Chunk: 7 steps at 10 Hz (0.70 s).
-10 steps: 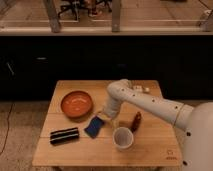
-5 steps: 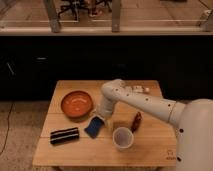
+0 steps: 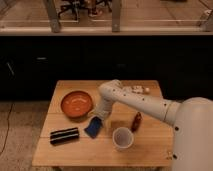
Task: Wipe the white sponge on the table
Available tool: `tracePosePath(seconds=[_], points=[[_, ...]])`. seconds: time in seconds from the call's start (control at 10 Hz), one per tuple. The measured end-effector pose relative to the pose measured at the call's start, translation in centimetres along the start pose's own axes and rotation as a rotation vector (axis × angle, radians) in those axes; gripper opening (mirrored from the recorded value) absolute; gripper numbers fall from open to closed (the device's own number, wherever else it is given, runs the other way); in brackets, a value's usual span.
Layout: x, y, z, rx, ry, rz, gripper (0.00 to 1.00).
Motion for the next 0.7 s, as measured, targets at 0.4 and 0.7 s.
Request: tracePosePath(seconds=[0.4,0.7], points=[[-0.33,-0.41,0.4,-0.007,0.002,-0.011,0.7],[-0.47,-0.7,0.35,-0.01,0.003,-0.009,0.38]])
